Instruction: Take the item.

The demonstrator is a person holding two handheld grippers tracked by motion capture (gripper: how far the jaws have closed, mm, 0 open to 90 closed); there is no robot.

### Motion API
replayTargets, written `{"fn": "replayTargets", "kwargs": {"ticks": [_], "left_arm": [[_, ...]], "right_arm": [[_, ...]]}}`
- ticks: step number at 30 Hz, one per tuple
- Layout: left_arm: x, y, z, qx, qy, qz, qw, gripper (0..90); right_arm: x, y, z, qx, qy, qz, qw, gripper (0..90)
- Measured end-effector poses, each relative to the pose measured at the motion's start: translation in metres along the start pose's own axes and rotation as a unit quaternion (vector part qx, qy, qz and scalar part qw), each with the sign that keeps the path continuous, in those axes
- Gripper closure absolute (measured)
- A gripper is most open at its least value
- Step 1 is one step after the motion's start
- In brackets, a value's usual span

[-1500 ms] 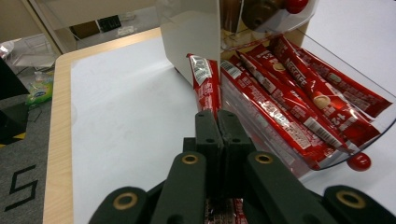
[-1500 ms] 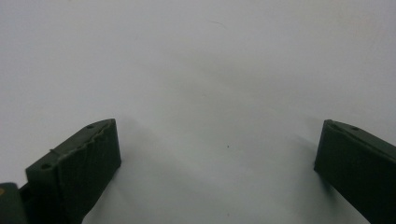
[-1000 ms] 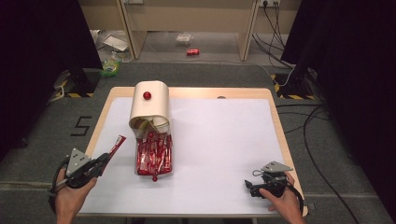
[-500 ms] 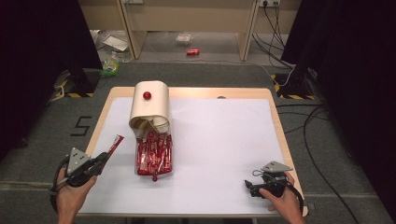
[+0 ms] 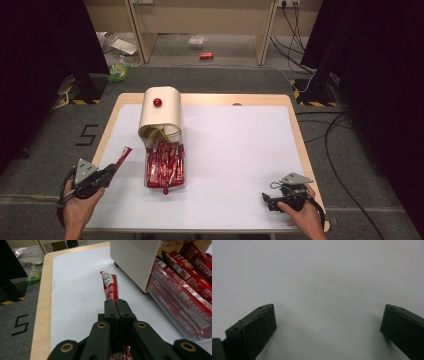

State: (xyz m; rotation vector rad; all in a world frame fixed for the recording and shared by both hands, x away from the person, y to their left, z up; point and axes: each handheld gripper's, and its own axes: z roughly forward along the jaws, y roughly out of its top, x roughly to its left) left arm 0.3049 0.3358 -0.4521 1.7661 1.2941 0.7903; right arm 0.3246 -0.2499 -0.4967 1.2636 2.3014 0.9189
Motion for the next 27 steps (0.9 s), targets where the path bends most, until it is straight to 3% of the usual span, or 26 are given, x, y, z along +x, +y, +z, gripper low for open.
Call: {"fn": "replayTargets", "kwargs": {"ticks": [27], "left_arm": [[-0.003, -0.016, 0.028, 0.026, 0.008, 0.0, 0.9996, 87.4]], "right_arm": [[0.0, 0.0, 0.0, 0.0, 0.0, 0.0, 1.0, 0.4]]}}
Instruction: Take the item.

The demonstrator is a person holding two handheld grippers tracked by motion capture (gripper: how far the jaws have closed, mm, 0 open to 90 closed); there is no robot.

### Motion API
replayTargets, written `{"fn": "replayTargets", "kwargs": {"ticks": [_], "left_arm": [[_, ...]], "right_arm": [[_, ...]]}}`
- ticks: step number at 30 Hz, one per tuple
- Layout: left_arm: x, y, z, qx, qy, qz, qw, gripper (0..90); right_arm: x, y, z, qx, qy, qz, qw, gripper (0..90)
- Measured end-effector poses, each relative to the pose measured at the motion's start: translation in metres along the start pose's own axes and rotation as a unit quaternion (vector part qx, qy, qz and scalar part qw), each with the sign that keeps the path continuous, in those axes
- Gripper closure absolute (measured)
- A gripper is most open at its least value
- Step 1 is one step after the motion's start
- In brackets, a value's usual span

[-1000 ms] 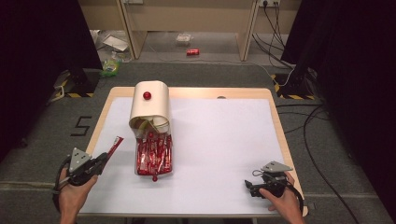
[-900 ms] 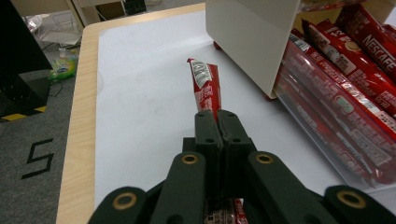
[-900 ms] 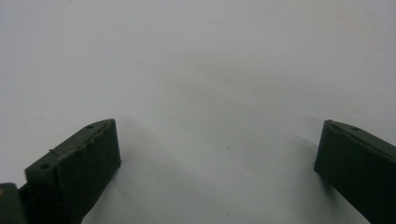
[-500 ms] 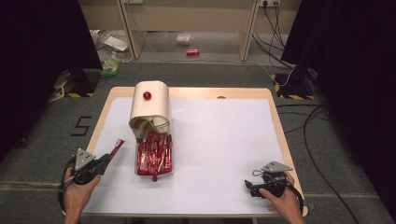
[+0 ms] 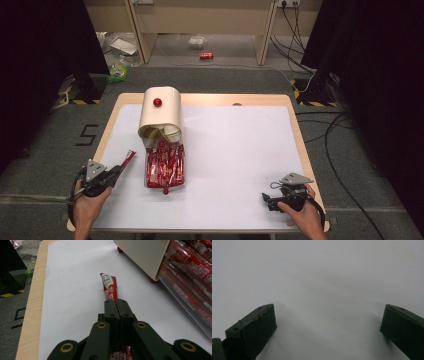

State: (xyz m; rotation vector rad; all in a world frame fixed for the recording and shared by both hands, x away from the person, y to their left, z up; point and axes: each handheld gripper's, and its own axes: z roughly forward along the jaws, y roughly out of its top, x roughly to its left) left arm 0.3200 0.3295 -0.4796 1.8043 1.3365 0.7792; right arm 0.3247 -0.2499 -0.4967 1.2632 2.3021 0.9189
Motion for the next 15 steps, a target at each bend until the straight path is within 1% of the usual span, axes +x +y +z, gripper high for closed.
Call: {"fn": "replayTargets", "kwargs": {"ticks": [4, 7, 11, 15], "left_arm": [[-0.002, -0.002, 0.004, 0.006, 0.003, 0.003, 1.0, 87.4], [-0.003, -0.003, 0.007, 0.008, 0.0, 0.002, 1.0, 87.3], [-0.006, -0.003, 0.01, 0.011, -0.002, 0.006, 0.9999, 87.3], [-0.007, -0.004, 0.012, 0.013, 0.0, 0.007, 0.9999, 87.1]], "right_arm": [[0.0, 0.0, 0.0, -0.001, 0.0, 0.0, 1.0, 0.4], [0.0, 0.0, 0.0, -0.001, 0.0, 0.0, 1.0, 0.4], [0.0, 0.0, 0.0, 0.0, 0.0, 0.0, 1.0, 0.4], [0.0, 0.0, 0.0, 0.0, 0.0, 0.0, 1.0, 0.4]]}}
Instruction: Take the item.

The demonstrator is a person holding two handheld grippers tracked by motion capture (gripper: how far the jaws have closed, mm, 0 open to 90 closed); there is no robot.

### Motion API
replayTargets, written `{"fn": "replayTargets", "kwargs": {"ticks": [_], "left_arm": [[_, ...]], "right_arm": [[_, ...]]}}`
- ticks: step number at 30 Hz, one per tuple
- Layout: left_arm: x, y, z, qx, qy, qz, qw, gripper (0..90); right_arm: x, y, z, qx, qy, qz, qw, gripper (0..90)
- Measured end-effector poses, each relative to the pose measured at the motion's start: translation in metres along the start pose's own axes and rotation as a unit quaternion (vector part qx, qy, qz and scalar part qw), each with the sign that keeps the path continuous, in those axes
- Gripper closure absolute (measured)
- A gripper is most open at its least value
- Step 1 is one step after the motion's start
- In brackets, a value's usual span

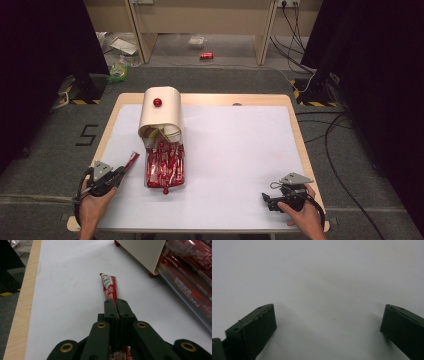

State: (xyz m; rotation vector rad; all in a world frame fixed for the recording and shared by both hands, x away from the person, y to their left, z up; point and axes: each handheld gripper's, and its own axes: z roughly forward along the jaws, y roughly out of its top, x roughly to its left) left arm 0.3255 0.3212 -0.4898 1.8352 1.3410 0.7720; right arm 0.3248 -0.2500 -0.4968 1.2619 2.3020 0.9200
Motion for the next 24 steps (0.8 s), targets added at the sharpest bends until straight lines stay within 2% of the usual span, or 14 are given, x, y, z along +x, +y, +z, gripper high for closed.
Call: {"fn": "replayTargets", "kwargs": {"ticks": [7, 16, 21, 24], "left_arm": [[-0.0009, -0.0032, 0.0054, 0.01, 0.006, 0.004, 0.9999, 86.7], [-0.0053, -0.0027, 0.0085, 0.014, -0.004, 0.011, 0.9998, 83.6], [-0.0056, -0.0024, 0.0084, 0.015, -0.011, 0.01, 0.9998, 78.3], [-0.0064, -0.0014, 0.0074, 0.018, -0.016, 0.019, 0.9995, 73.6]], "right_arm": [[0.0, 0.0, 0.0, 0.0, 0.0, 0.0, 1.0, 0.4], [0.0, 0.0, 0.0, 0.0, 0.0, 0.0, 1.0, 0.4], [0.0001, 0.0, 0.0, 0.0, 0.0, 0.0, 1.0, 0.4], [0.0, 0.0, 0.0, 0.0, 0.0, 0.0, 1.0, 0.4]]}}
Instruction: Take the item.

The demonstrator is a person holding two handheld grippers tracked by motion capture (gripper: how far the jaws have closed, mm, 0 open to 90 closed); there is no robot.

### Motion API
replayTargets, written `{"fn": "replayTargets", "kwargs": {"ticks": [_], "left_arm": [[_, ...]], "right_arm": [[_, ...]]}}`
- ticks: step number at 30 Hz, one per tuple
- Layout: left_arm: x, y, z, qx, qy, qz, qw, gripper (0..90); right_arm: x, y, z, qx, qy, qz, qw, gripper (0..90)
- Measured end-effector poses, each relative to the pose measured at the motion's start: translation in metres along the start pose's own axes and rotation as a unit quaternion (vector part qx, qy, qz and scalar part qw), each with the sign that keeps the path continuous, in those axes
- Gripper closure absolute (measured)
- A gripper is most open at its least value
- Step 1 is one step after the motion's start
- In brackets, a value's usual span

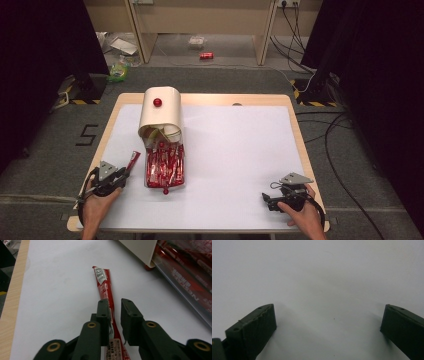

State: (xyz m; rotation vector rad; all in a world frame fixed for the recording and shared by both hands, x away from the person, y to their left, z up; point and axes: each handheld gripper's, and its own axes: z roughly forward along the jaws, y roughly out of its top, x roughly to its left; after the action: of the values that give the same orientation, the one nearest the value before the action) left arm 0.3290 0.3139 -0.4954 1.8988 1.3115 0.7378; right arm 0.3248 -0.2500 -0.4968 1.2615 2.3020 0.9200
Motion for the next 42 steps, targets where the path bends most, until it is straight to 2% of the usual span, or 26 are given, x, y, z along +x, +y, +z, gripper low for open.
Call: {"fn": "replayTargets", "kwargs": {"ticks": [2, 5, 13, 20, 24, 29, 33, 42], "left_arm": [[0.0, 0.001, -0.002, 0.001, 0.001, 0.008, 1.0, 68.4], [0.001, 0.002, -0.004, -0.002, 0.003, 0.008, 1.0, 64.0], [0.002, 0.004, -0.008, -0.013, 0.006, -0.003, 0.9999, 53.2], [0.001, 0.007, -0.009, -0.021, 0.008, -0.016, 0.9996, 37.9], [0.002, 0.008, -0.011, -0.025, 0.009, -0.017, 0.9995, 32.3], [0.0, 0.009, -0.012, -0.027, 0.02, -0.016, 0.9993, 21.4], [-0.001, 0.01, -0.013, -0.027, 0.02, -0.013, 0.9994, 17.7], [-0.004, 0.012, -0.018, -0.037, 0.01, -0.011, 0.9992, 16.3]], "right_arm": [[0.0, 0.0, 0.0, 0.0, 0.0, 0.0, 1.0, 0.4], [0.0, 0.0, 0.0, 0.0, 0.0, 0.0, 1.0, 0.4], [0.0, 0.0, 0.0, 0.0, 0.0, 0.0, 1.0, 0.4], [0.0, 0.0, 0.0, 0.0, 0.0, 0.0, 1.0, 0.4], [0.0, 0.0, 0.0, 0.001, 0.0, 0.0, 1.0, 0.4], [0.0, 0.0, 0.0, 0.0, 0.0, 0.001, 1.0, 0.4], [0.0, 0.0, 0.0, 0.0, 0.0, 0.0, 1.0, 0.4], [0.0, 0.0, 0.0, 0.0, 0.0, 0.0, 1.0, 0.4]]}}
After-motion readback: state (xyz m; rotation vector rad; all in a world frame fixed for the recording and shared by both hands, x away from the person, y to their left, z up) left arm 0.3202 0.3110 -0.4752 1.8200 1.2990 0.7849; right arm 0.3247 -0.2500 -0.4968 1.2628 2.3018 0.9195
